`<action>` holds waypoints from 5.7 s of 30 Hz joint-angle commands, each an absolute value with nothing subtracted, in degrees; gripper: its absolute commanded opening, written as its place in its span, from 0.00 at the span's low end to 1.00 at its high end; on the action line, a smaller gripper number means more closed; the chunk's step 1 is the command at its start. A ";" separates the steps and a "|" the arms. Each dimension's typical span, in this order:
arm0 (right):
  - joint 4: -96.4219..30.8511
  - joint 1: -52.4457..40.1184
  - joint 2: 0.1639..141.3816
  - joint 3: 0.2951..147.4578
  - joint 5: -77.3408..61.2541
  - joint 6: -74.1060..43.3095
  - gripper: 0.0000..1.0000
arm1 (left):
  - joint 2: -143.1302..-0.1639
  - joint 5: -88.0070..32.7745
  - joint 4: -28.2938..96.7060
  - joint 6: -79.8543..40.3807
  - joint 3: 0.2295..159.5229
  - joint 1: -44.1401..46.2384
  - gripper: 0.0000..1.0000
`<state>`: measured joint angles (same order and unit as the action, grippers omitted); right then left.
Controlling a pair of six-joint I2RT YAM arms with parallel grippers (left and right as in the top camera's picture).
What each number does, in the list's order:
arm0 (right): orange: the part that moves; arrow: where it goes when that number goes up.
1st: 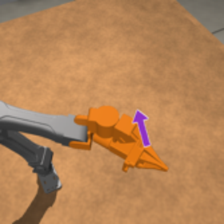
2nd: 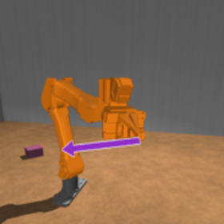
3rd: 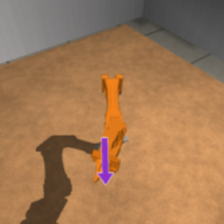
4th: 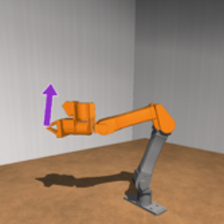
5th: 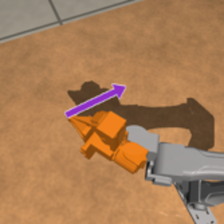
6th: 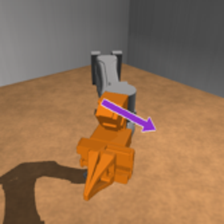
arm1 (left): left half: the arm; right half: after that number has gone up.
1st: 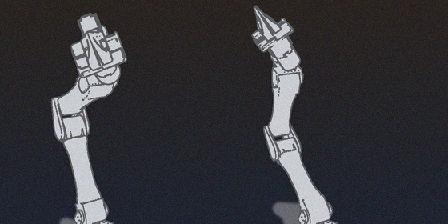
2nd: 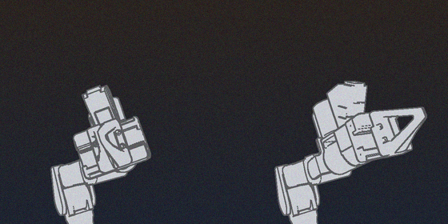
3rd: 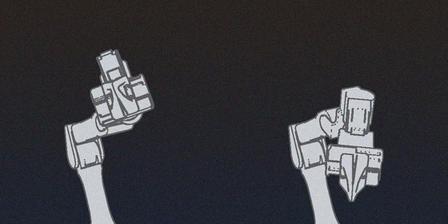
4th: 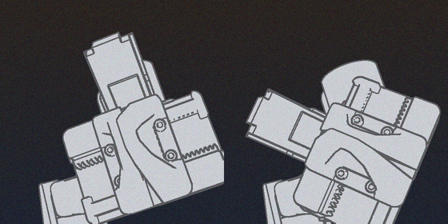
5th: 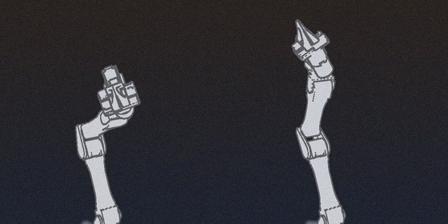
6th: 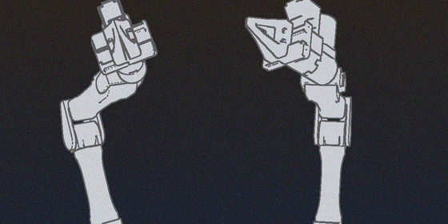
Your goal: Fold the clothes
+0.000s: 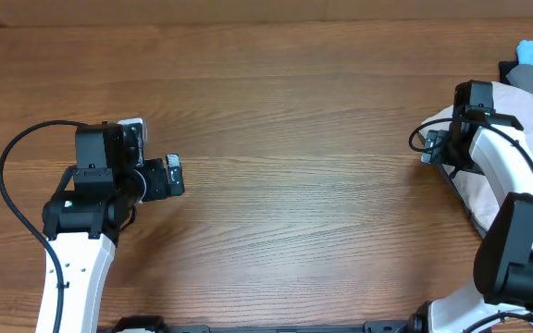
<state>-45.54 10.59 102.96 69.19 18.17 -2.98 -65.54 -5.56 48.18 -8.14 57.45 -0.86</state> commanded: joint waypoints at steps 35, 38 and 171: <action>-40.80 11.00 107.37 67.59 22.04 -1.72 0.04 | -65.63 -7.09 47.55 -7.97 58.72 -1.26 1.00; -42.61 11.00 107.37 69.10 25.19 -4.38 0.04 | -65.63 -7.11 47.57 -7.97 58.72 -1.26 1.00; -70.19 2.04 108.03 111.50 1.87 -19.16 1.00 | -97.82 -16.45 54.06 -11.75 95.07 15.40 0.04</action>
